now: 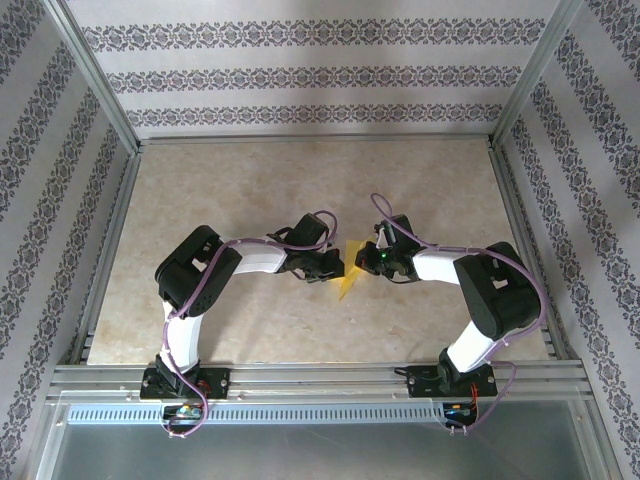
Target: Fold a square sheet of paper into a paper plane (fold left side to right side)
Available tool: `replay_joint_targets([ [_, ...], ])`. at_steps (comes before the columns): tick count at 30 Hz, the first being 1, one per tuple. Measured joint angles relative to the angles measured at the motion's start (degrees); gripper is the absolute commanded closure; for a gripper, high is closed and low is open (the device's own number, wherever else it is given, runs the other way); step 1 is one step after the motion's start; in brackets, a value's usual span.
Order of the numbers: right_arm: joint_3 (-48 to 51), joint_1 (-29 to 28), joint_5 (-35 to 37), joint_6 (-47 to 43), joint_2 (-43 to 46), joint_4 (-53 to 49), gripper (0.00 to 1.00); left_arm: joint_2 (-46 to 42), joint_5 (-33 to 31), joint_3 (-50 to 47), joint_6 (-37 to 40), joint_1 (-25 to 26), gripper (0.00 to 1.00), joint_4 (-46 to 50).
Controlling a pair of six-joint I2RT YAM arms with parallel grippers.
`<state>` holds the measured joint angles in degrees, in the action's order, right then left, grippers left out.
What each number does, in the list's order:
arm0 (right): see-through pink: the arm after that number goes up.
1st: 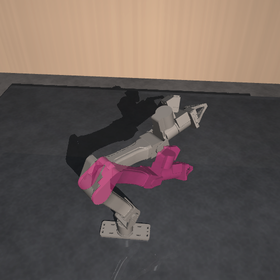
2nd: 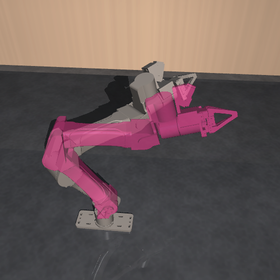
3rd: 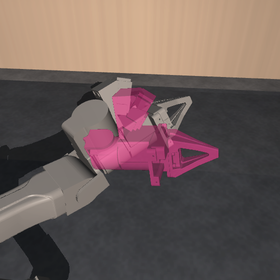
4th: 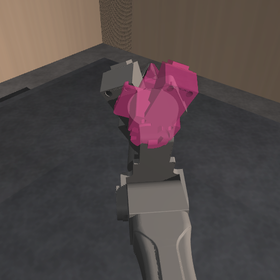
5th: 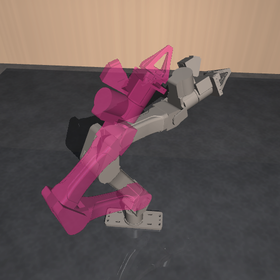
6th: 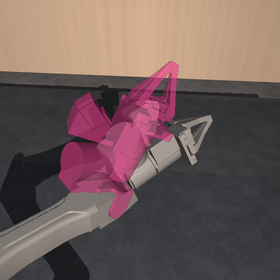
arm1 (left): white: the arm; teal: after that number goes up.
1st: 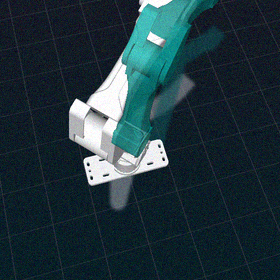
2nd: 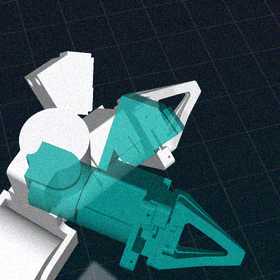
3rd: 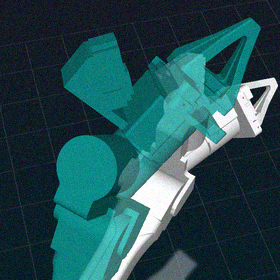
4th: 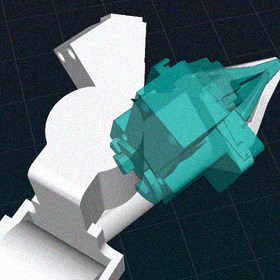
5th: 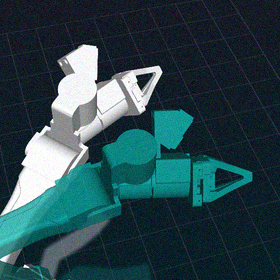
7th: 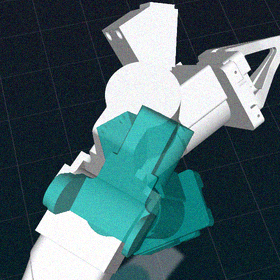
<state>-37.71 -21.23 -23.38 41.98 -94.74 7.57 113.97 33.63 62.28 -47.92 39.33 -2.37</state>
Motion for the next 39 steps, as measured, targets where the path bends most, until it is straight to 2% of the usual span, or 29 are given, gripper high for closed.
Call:
replay_joint_targets([
  [4,0.4,0.0,0.0,0.0,0.0,0.6,1.0,0.0,0.0,0.0,0.0,0.0,0.99,0.0],
  [10,1.4,0.0,-0.1,-0.2,0.1,2.5,1.0,-1.4,-1.1,-0.9,0.0,-0.3,0.82,0.1],
  [13,1.7,0.0,-0.2,-0.2,0.1,3.0,1.0,-3.6,-2.4,-1.4,0.5,-0.9,0.79,2.3],
  [15,1.8,0.0,-0.2,-0.3,0.1,3.2,1.0,-5.8,-3.1,-1.6,1.0,-1.5,0.8,4.1],
  [19,1.8,0.0,-0.3,-0.4,0.1,3.2,1.0,-10.3,-3.5,-1.6,1.9,-2.0,0.88,6.3],
  [23,1.8,0.0,-0.2,-0.4,0.1,3.2,1.0,-12.0,-0.9,-1.6,2.1,-1.9,0.93,6.5],
  [30,1.8,0.0,-0.2,-0.4,0.1,3.2,1.0,-10.4,5.2,-1.3,1.6,-0.7,0.94,6.5],
  [39,1.8,0.0,-0.2,-0.4,0.1,3.2,1.0,-5.0,8.9,-1.1,-0.1,0.0,0.95,5.4],
])
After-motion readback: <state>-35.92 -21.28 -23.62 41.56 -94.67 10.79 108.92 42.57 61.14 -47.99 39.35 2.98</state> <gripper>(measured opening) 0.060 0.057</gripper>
